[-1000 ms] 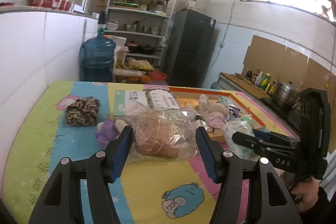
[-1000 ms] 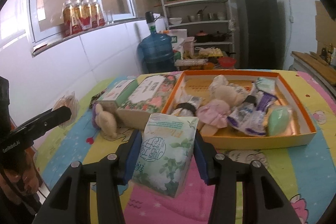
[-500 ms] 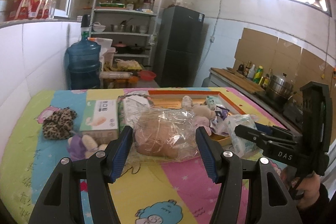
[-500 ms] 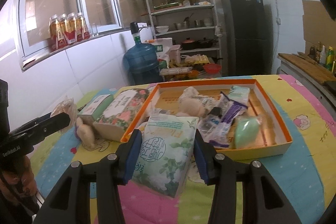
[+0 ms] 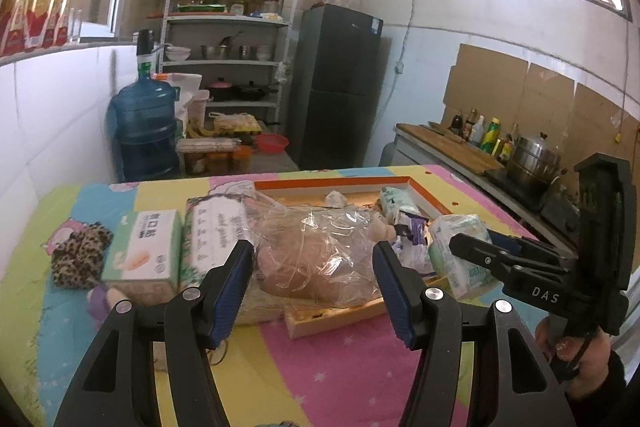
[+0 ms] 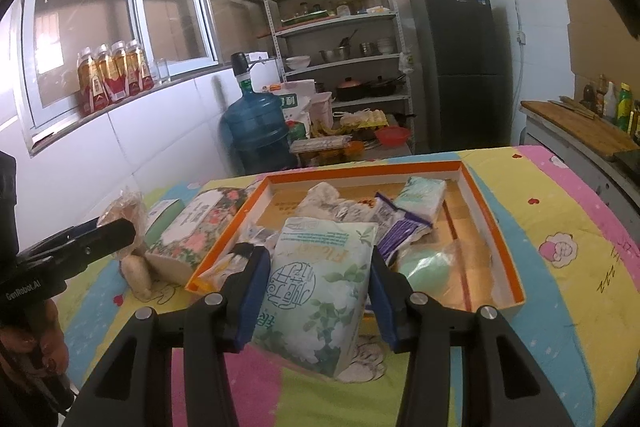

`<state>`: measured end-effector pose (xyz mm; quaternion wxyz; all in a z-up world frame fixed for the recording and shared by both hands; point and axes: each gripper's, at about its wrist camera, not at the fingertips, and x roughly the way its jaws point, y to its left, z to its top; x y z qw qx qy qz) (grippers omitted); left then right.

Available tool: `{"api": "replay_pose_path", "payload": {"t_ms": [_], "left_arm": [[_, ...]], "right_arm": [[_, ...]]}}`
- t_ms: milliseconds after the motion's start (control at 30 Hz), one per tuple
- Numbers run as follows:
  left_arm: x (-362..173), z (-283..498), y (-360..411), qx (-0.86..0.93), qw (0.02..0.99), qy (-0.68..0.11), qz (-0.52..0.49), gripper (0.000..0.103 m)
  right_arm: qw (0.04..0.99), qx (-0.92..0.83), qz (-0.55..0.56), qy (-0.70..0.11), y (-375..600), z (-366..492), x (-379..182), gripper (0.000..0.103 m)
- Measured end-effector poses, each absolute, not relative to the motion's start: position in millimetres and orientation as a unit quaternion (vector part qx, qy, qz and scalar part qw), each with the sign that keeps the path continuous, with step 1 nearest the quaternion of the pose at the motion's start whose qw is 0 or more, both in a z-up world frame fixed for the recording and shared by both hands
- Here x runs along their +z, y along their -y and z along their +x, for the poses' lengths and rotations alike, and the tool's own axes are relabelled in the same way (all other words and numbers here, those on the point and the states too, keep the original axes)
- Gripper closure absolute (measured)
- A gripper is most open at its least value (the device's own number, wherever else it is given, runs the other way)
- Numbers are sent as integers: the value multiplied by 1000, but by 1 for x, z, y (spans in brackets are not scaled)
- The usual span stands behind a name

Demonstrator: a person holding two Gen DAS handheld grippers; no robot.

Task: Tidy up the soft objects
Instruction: 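Lower the bagged bun with the left tool while the right tool lowers the tissue pack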

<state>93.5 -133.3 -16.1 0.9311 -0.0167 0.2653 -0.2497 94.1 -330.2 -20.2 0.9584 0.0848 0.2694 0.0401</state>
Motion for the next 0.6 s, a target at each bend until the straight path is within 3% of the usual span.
{"api": "replay_pose_path", "payload": {"t_ms": [600], "left_arm": [[-15, 136, 199, -240, 932, -273, 0, 40]], "right_arm": [[966, 38, 74, -245, 384, 118, -9, 55]]}}
